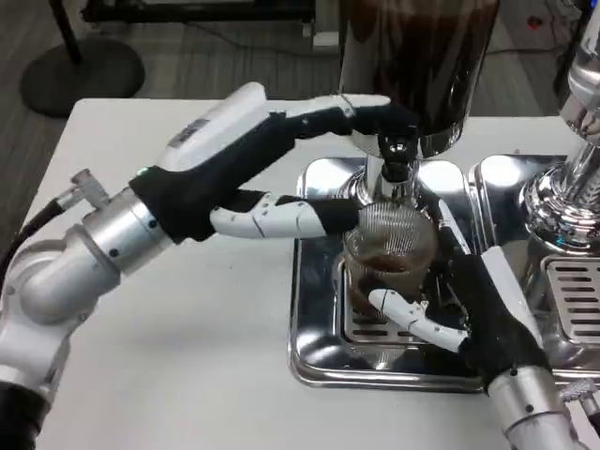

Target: Grasp the cup under the faucet to collect the drink, then remove the cup.

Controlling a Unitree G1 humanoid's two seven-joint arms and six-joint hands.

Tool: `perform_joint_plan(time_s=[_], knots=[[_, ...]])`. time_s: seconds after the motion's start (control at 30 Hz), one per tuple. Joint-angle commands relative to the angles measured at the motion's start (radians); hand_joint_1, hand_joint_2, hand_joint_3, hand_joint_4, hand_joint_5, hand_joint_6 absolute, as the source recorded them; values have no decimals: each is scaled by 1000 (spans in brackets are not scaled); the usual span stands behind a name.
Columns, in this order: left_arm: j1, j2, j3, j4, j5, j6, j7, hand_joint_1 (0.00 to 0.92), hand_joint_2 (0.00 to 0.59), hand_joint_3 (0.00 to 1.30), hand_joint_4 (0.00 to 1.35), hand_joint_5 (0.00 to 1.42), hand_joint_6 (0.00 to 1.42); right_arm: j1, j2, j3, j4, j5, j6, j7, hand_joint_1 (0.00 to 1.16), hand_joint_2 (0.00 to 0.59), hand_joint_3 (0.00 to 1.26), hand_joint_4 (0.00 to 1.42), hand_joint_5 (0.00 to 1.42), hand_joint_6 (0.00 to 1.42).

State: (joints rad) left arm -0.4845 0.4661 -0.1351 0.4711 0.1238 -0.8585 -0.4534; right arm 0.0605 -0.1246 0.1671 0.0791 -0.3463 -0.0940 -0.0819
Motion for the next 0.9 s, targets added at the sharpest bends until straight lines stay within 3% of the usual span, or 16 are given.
perform_joint_plan(time_s=[0.03, 0.57, 0.87, 0.9], knots=[[7, 10, 27, 3, -16, 7, 12, 0, 61, 233, 189, 252, 305, -14, 5, 2, 14, -1, -5, -10, 631, 168, 0, 0, 0, 178], [71, 49, 125, 23, -37, 96, 29, 0, 79, 278, 235, 274, 356, -35, 7, 5, 36, -5, -11, -23, 629, 168, 0, 0, 0, 196], [128, 79, 143, 30, -28, 126, 30, 0, 102, 292, 263, 277, 373, -26, 11, 9, 32, -19, -23, -56, 643, 171, 0, 14, 95, 283], [133, 81, 142, 32, -27, 129, 30, 0, 103, 293, 265, 277, 374, -25, 12, 9, 31, -21, -25, -61, 647, 172, 47, 46, 132, 300]])
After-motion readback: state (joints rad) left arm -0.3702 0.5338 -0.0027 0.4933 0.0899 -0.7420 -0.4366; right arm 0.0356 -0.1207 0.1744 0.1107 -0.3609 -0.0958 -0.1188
